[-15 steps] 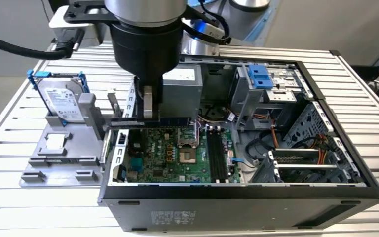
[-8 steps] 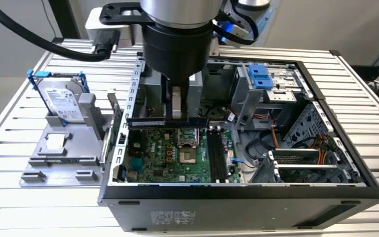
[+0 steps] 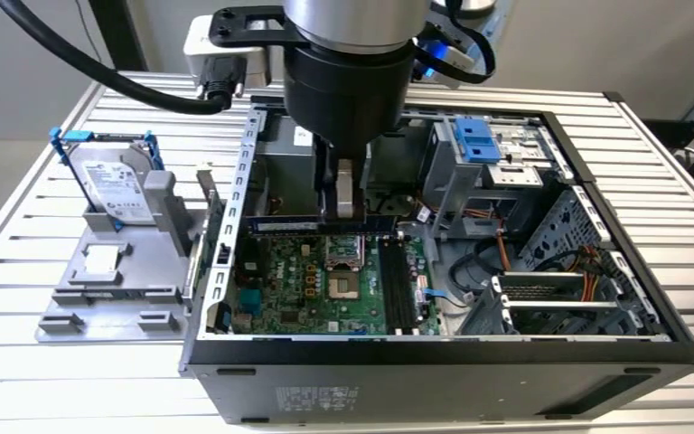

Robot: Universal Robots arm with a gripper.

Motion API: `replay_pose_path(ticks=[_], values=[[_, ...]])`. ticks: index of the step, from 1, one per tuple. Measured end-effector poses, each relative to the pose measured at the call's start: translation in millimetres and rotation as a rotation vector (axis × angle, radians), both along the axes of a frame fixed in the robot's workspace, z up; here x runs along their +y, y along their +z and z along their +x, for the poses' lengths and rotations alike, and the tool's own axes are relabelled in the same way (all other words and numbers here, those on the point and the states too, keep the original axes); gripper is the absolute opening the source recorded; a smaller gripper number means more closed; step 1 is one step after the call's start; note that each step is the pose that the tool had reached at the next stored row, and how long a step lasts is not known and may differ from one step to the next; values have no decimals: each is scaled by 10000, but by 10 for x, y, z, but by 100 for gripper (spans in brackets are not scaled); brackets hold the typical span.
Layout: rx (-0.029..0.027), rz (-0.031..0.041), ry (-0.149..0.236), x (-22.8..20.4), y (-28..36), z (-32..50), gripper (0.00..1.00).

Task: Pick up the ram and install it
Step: 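Pick up the ram and move it above insertion slot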

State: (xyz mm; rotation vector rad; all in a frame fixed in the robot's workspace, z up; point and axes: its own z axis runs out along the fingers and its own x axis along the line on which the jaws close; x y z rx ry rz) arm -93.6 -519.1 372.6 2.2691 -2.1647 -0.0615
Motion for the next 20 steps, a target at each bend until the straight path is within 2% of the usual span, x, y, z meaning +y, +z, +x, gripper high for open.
replay_pose_path(ticks=[2,5,20], values=[[0,1,2,1,0,26,0],[0,0,1,0,0,111,0],[9,1,1,0,-2,674,0]])
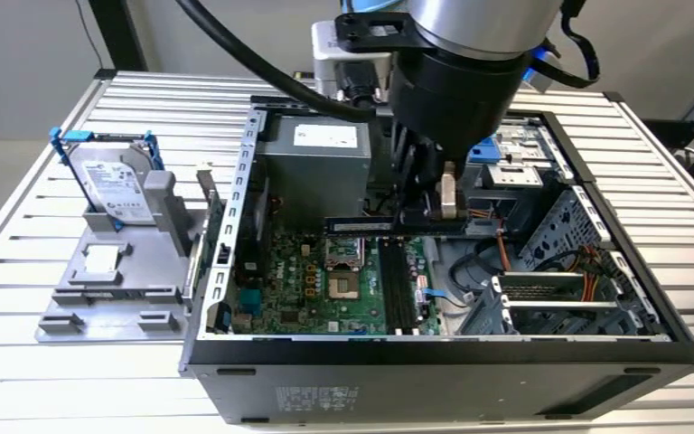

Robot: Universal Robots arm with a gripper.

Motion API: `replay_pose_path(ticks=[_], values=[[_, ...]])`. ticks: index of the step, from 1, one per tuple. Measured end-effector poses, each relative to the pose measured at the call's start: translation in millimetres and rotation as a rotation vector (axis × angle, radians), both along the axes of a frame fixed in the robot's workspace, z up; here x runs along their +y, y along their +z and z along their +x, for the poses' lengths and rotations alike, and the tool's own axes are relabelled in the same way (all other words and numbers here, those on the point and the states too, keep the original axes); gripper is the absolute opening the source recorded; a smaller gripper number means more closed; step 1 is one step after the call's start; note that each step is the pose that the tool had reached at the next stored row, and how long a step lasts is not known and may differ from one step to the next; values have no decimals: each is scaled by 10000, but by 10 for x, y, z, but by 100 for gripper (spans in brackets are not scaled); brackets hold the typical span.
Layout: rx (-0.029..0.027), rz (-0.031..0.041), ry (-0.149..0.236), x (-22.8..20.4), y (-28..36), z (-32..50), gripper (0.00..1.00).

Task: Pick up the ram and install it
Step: 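Pick up the ram and move it above insertion slot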

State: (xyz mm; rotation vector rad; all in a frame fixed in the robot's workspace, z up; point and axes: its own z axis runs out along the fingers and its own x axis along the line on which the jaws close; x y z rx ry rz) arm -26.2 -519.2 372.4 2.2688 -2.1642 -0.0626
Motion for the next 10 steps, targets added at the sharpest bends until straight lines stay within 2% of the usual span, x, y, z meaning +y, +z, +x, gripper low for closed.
replay_pose_path(ticks=[4,10], values=[[0,0,-24,5,-3,105,0],[0,0,-161,51,-13,169,0]])
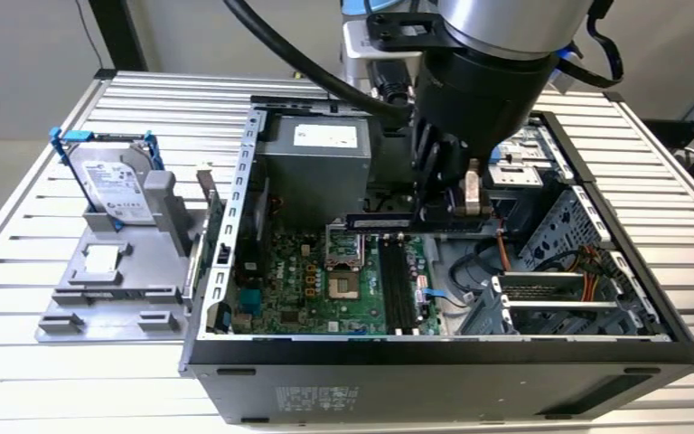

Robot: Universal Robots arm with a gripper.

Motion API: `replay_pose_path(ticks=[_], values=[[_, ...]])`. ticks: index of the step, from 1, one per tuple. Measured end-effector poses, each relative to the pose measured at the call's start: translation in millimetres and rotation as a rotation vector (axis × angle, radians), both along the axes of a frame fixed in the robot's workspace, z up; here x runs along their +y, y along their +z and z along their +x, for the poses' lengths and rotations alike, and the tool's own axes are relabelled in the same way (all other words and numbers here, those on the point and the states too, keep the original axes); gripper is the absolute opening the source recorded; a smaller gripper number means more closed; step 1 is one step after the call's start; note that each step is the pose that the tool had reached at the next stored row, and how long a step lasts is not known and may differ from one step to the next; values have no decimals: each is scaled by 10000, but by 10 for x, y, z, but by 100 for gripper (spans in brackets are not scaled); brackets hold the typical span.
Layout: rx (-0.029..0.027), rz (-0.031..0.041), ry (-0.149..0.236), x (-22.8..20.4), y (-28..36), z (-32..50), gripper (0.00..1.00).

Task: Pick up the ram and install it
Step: 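Pick up the ram and move it above insertion slot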

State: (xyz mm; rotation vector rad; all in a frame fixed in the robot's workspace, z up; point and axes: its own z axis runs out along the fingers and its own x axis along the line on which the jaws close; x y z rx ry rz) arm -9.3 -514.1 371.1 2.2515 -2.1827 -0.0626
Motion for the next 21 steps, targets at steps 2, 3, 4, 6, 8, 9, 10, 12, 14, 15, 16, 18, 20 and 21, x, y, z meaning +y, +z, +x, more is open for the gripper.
replay_pose_path(ticks=[2,3,4,6,8,9,10,12,14,15,16,18,20,21], values=[[-1,1,-34,21,-4,18,0],[0,0,-51,33,-6,26,0],[0,0,-67,45,-9,33,0],[-1,0,-93,72,-13,47,0],[-2,0,-113,102,-17,59,0],[-2,0,-123,117,-19,66,0],[-3,0,-134,133,-22,72,0],[-3,0,-153,164,-27,84,0],[-4,1,-173,196,-33,97,0],[-3,0,-183,211,-36,104,0],[-3,0,-194,227,-39,111,0],[-3,0,-215,257,-45,124,0],[-3,0,-236,288,-50,138,0],[-3,0,-247,303,-53,145,0]])
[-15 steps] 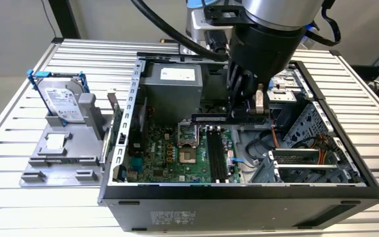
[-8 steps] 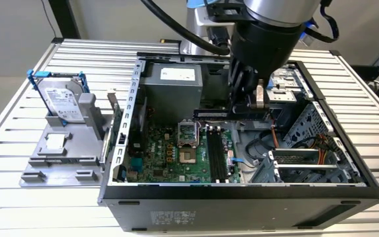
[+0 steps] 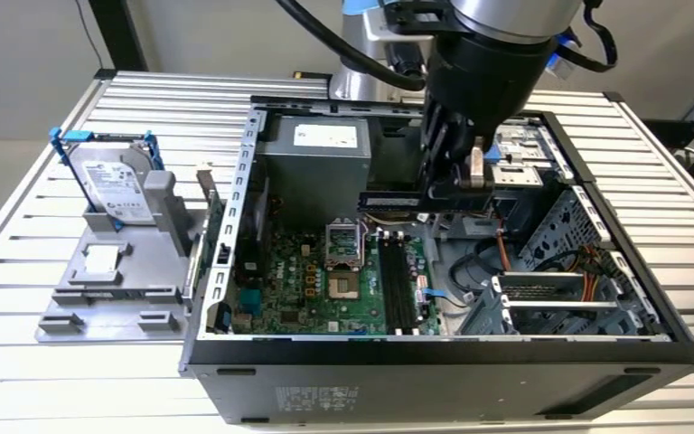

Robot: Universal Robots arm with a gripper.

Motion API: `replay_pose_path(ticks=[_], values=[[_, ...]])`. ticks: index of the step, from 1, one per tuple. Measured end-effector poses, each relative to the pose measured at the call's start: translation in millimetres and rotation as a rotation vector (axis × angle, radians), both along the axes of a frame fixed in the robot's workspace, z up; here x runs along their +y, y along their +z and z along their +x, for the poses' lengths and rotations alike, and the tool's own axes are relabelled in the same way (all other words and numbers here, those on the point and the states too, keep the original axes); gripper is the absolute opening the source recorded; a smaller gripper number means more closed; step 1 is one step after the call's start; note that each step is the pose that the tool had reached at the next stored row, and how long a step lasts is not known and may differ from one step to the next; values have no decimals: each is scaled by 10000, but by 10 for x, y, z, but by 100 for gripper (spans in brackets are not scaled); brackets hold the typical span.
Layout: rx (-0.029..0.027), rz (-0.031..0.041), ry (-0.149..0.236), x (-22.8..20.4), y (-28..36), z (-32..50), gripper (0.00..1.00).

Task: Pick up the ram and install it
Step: 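Pick up the ram and move it above insertion slot, then insert the ram into the slot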

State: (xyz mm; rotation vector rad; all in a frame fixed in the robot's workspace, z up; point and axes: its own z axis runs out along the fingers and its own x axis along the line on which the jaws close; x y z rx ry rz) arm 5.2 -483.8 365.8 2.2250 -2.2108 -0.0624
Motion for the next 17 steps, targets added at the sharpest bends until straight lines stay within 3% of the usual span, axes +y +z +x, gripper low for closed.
replay_pose_path(ticks=[4,13,17], values=[[-1,0,-37,42,-5,20,0],[-1,0,-45,51,-6,24,0],[-1,-1,-46,95,-6,26,0]])
